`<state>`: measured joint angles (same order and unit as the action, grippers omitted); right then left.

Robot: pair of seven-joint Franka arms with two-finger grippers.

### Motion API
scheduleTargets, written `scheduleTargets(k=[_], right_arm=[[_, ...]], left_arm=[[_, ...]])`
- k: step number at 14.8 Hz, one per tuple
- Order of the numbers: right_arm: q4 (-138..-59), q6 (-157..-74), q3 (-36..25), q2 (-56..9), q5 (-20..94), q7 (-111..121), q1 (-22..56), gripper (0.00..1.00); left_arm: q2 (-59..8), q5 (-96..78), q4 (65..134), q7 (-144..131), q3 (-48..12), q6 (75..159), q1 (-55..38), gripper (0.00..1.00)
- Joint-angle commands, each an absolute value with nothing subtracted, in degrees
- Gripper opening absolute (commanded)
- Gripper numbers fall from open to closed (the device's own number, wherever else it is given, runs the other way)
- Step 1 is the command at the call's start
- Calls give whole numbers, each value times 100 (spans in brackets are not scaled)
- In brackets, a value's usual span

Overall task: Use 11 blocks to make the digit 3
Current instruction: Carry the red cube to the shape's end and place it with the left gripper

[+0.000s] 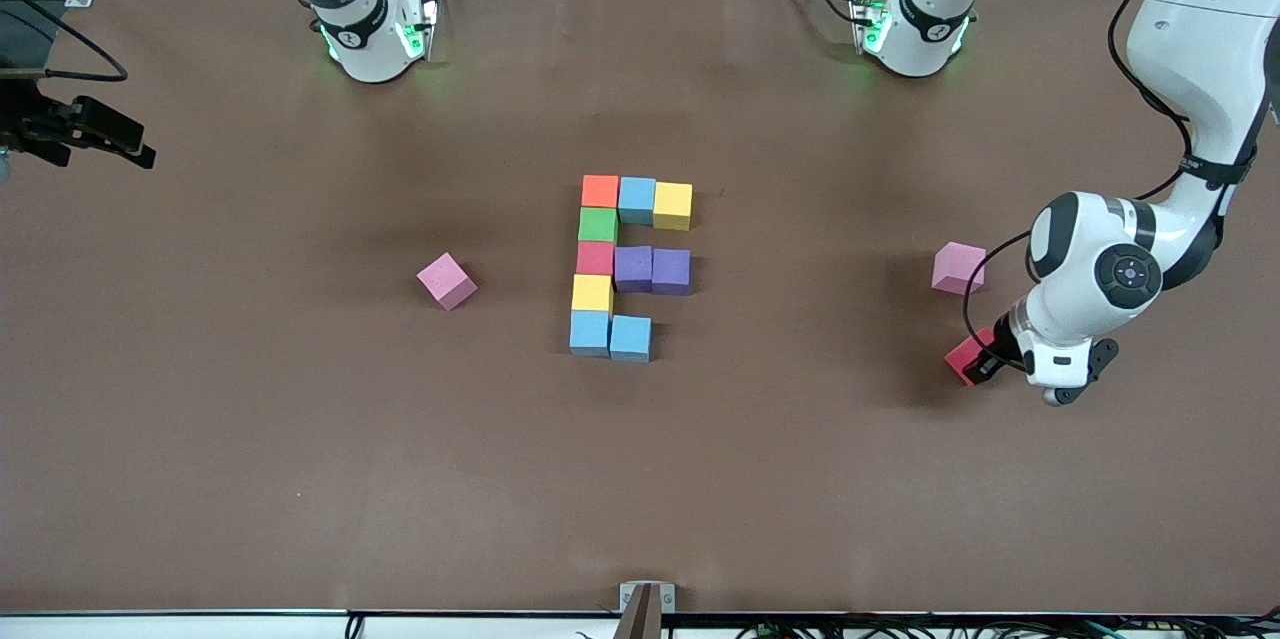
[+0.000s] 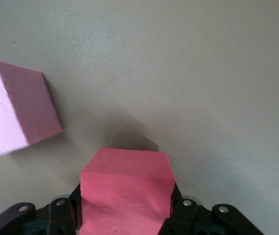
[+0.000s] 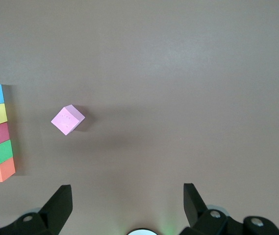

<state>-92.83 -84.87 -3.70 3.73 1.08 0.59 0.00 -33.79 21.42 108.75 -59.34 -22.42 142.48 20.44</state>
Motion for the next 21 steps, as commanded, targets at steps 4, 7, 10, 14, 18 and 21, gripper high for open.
scheduleTargets(k=[4,7,10,14,18,21], right_arm=[[-9483,-8622,-404,545,35,0,53,100],[-9457,-8683,-404,545,35,0,44,100],[-9457,-8727,-413,545,35,0,35,100],[-9457,-8745,-413,527,35,0,44,100],[-9439,-8745,-413,527,18,0,35,100],[-9431,-8754,-413,519,18,0,35,100]], left_arm=[[-3902,2189,9634,-9003,-2268,13439,960,38],[-3937,1988,9502,-10114,-2268,13421,433,38],[-4244,1635,9037,-10895,-2259,13430,-244,38],[-4815,1661,8175,-11837,-2189,13438,-1036,38],[-5018,1635,7964,-12427,-2153,13447,-1476,38],[-5220,1635,7814,-12708,-2145,13447,-1713,38]])
